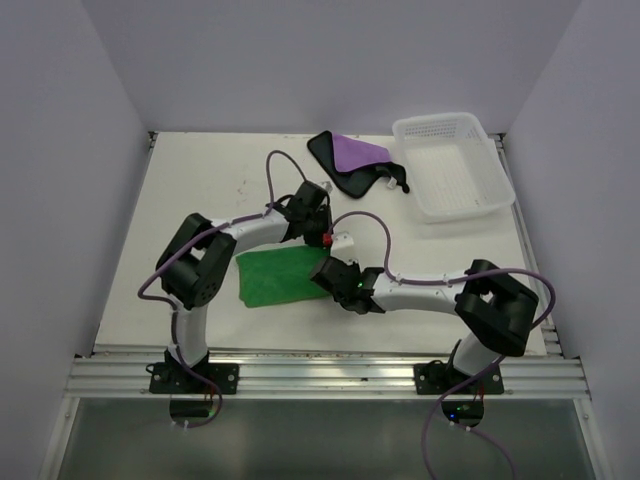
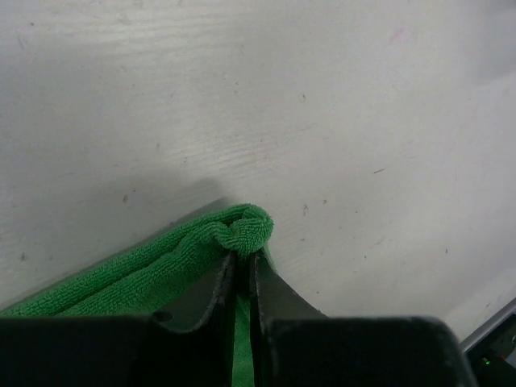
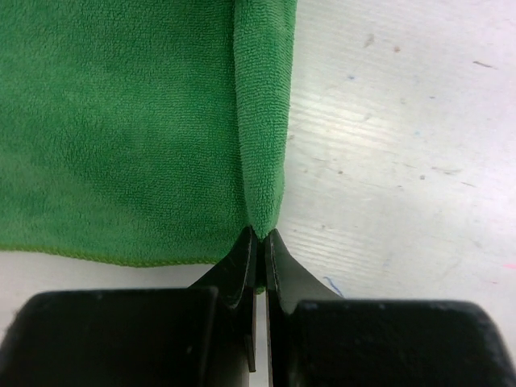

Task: Roll the towels
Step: Roll the towel

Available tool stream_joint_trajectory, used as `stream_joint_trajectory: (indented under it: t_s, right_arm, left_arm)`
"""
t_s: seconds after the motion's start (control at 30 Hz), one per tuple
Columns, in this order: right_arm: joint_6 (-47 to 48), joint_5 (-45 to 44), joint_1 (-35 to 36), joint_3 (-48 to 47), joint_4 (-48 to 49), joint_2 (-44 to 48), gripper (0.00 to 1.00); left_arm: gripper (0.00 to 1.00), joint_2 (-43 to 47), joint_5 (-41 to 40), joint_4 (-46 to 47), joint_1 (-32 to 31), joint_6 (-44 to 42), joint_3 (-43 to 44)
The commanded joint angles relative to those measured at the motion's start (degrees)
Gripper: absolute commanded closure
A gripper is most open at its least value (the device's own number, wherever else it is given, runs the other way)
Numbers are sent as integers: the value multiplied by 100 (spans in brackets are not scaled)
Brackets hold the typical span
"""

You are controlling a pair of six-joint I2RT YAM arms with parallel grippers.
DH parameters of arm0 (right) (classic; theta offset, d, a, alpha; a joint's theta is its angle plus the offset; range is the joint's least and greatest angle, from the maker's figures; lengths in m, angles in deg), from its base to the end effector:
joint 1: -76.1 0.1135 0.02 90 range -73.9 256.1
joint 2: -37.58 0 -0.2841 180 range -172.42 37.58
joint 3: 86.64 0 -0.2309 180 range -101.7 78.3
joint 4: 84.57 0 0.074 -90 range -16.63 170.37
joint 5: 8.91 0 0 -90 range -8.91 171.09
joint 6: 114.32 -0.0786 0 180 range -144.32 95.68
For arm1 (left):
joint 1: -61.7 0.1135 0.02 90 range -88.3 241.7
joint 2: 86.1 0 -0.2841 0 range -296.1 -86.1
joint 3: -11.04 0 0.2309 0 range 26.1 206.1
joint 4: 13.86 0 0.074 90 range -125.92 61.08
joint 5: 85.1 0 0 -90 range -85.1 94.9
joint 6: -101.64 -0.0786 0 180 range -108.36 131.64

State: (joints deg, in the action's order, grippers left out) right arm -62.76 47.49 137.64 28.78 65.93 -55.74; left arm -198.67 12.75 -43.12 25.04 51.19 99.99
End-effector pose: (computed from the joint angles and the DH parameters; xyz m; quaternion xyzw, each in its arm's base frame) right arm 0.1871 0.2538 0.1675 -0.1069 0.9180 0.0219 0.3813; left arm 0.3403 -0.2667 0.1622 -0.0021 0.9460 -0.2470 0.2098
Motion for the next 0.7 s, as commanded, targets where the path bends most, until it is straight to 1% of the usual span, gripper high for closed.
stream_joint_trajectory:
  t_s: [0.0, 0.07, 0.3, 0.57, 0.67]
  right_arm:
    - [169, -689, 78, -303, -1112, 121, 100]
    - [344, -761, 78, -444, -1359, 86, 100]
    - [758, -920, 95, -647, -1614, -90, 100]
    - [1005, -1052, 121, -1007, -1896, -591, 100]
    - [1040, -999, 148, -1173, -1948, -810, 100]
  left_arm:
    - [92, 219, 277, 1200, 151, 176, 38]
    - [92, 122, 435, 1261, 168, 176, 108]
    - [94, -124, 743, 1709, 230, 193, 29]
    - [94, -221, 866, 1754, 344, -70, 38]
    - [95, -282, 919, 1727, 353, -184, 64]
